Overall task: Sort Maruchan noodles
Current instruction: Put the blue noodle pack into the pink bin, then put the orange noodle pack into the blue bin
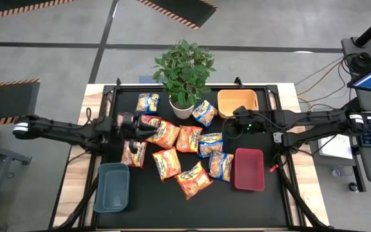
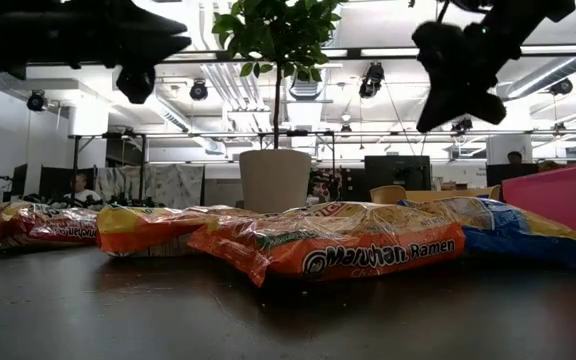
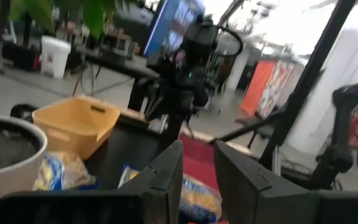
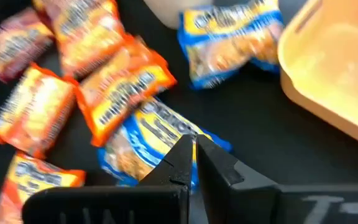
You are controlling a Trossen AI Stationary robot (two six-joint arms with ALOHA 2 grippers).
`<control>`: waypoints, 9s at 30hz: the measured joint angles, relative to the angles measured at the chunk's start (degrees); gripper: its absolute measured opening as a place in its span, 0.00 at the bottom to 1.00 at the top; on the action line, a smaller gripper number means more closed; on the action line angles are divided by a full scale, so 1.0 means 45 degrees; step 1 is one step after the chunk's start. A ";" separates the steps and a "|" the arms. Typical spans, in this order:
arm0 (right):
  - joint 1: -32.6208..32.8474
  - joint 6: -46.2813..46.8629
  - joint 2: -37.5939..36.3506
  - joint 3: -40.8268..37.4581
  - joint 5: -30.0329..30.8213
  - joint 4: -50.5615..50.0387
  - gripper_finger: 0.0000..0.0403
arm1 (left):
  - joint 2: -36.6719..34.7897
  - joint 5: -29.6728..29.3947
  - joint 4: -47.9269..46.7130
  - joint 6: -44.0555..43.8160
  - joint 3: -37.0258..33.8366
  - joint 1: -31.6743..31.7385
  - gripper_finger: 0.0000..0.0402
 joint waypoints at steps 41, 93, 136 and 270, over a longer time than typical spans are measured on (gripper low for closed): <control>-0.0114 0.1731 0.2509 0.0141 0.0785 0.0847 0.41 | 0.4076 0.0005 -0.2287 0.0155 0.3270 -0.0010 0.19; -0.0418 0.0803 0.2630 -0.2625 -0.1655 0.4148 0.54 | 1.4001 0.0000 0.0587 0.1215 0.7145 -0.0743 0.19; -0.0748 0.0484 0.4622 -0.4750 -0.2730 1.1748 0.54 | 1.6170 -0.1695 -0.0058 0.0683 0.8103 -0.0724 0.19; 0.7334 -1.3094 -0.5064 -0.3832 0.3339 0.7694 0.13 | 0.9637 -0.1443 -0.5604 -0.0327 0.8059 -0.1845 0.21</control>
